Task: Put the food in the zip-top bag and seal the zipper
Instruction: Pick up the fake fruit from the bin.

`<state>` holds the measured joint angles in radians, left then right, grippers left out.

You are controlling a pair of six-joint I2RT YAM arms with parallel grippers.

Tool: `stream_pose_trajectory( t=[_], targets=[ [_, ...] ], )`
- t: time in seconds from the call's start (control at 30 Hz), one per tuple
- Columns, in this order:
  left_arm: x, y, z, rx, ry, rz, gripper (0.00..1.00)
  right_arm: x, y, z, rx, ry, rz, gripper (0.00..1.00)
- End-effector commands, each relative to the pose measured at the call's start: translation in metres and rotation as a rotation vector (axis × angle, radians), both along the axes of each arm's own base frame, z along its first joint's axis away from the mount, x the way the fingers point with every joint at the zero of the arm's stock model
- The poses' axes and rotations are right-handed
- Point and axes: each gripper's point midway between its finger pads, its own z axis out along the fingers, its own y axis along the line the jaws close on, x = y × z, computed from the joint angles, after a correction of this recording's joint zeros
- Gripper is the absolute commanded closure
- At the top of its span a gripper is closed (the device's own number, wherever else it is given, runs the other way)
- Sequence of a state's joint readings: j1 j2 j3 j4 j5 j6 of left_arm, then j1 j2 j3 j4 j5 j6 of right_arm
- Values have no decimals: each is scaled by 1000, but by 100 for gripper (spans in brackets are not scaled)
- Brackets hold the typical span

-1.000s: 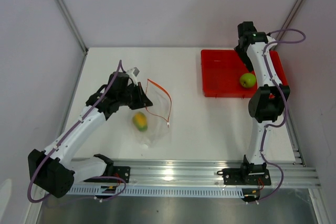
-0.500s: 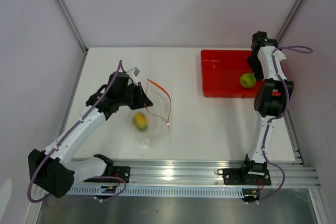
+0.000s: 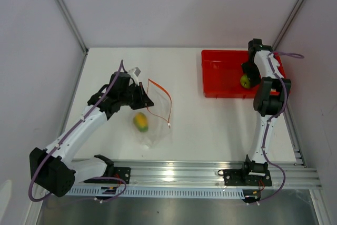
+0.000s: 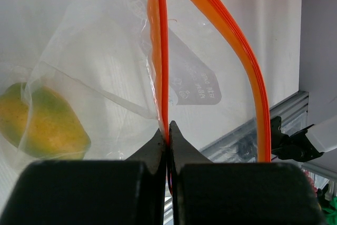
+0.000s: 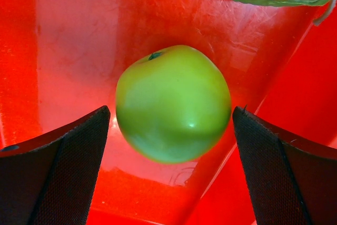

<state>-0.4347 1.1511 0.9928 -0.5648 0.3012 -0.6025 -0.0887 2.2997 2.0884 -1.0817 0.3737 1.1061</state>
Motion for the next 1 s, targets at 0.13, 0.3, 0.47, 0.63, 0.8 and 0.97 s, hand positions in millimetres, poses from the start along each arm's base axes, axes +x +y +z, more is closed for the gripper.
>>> stream_pose_trajectory(
  t=[0.13, 0.3, 0.47, 0.63, 0.8, 0.97],
  targets=[
    [2, -5, 1, -14, -6, -11, 99, 3, -4, -20, 10, 13, -7, 1],
    [2, -4, -2, -10, 2, -9, 99, 2, -4, -28, 8, 18, -5, 3],
    [2, -4, -4, -6, 3, -7, 99, 2, -3, -30, 6, 14, 10, 20],
    [2, -4, -4, -7, 6, -7, 99, 8, -3, -11, -22, -37, 40, 48],
    [1, -3, -3, -7, 2, -3, 99, 15, 2, 15, -53, -87, 92, 85],
    [0, -2, 0, -7, -5, 0, 99, 29, 24, 63, -107, -174, 214, 100]
  ],
)
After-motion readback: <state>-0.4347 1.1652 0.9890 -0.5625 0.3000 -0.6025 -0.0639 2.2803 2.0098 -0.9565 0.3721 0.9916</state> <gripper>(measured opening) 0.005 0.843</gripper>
